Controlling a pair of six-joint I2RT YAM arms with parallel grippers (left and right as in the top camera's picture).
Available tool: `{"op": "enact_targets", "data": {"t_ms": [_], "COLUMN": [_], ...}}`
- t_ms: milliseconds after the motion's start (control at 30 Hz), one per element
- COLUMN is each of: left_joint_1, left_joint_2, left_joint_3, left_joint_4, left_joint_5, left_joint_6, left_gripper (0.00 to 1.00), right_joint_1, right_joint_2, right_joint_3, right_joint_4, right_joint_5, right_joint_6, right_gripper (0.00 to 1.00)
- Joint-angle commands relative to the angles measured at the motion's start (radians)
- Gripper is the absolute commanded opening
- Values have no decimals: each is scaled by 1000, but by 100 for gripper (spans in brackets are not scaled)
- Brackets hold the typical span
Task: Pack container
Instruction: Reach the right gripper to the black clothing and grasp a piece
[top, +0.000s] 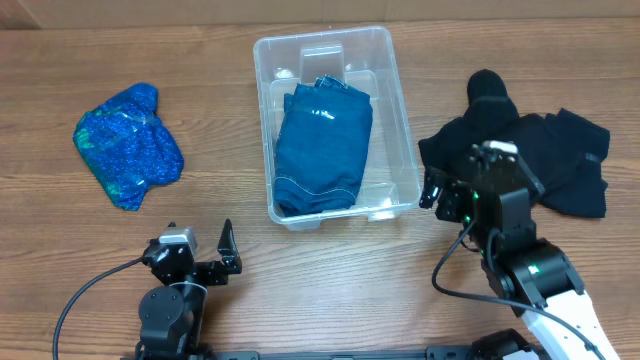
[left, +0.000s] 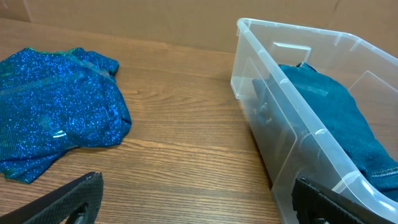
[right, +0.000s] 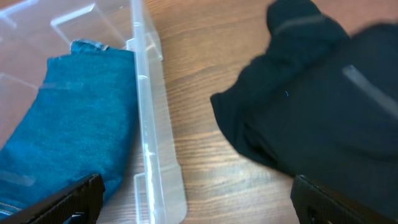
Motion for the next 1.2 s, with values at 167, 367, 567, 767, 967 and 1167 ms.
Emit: {"op": "enact_targets", "data": {"t_ms": [167,367,567,767,967,1167], "left_joint_1": [5,5,5,5,5,5], "left_joint_2": [-10,-10,-10,-10,-10,-10], "left_joint_3": [-17,-17,-17,-17,-17,-17], "left_joint_4": [2,2,2,2,2,2], "left_joint_5": [11,11,11,11,11,11], "left_joint_6": [19,19,19,19,19,19], "left_gripper": [100,100,100,100,100,100], "right_joint_1": [-222,-696,-864,-871,-871,-868], "right_joint_2": [38,75,288,509,649,730], "right_joint_3": [42,42,42,42,42,42], "right_joint_4": [-13,-4,42,161,290,431], "right_joint_5": [-80,-330,-363,-412,-481,-624], "right_joint_6": [-30,-105,-104,-104,-104,-87], "right_gripper": [100,100,100,100,100,100]}}
